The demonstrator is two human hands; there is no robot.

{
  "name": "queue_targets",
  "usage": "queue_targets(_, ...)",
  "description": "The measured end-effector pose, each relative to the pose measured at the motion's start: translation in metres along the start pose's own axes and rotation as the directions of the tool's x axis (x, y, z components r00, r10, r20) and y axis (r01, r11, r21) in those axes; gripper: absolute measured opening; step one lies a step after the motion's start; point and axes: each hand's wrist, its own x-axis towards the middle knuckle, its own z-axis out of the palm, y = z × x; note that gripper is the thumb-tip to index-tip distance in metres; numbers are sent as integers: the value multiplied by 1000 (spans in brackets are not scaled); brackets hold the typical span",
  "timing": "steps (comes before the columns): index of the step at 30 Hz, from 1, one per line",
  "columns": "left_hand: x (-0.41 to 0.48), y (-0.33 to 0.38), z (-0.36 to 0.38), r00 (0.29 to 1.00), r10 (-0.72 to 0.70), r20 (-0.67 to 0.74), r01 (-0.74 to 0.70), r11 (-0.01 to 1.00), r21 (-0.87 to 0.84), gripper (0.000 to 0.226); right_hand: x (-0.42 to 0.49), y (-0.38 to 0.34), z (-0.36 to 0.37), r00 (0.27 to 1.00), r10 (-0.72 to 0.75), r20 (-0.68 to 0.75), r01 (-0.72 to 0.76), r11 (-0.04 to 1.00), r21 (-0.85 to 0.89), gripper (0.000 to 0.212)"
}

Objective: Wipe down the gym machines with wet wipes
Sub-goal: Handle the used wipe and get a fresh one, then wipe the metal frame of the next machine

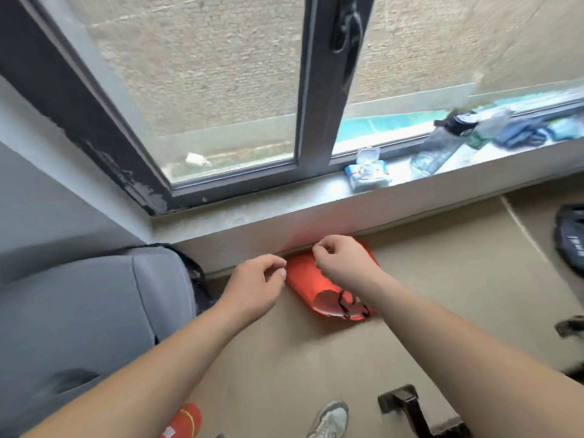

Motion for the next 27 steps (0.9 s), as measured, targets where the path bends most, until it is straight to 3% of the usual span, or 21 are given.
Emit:
queue_targets(4, 36, 83, 41, 992, 114, 60, -116, 993, 35, 20, 12, 27, -98, 989, 9, -149, -15, 999, -36, 25)
queue_targets(9, 96, 141, 63, 979, 137, 151, -156, 980, 127, 27, 39, 47, -149, 980, 76, -186, -65, 996, 65, 22)
queue_targets(14, 202, 155, 88, 967, 98, 236, -156, 959, 238, 28, 114, 72, -173, 971, 134, -200, -100, 980, 170, 21)
queue_targets(22, 381, 156, 157, 974, 99, 202, -162, 931, 326, 35, 251, 147, -178, 932, 205, -299, -117, 951, 288, 27)
queue_targets(27, 458, 132, 202, 994, 25, 103, -55, 953, 299, 40, 302, 195, -165, 951, 104, -290, -60, 986, 158, 35)
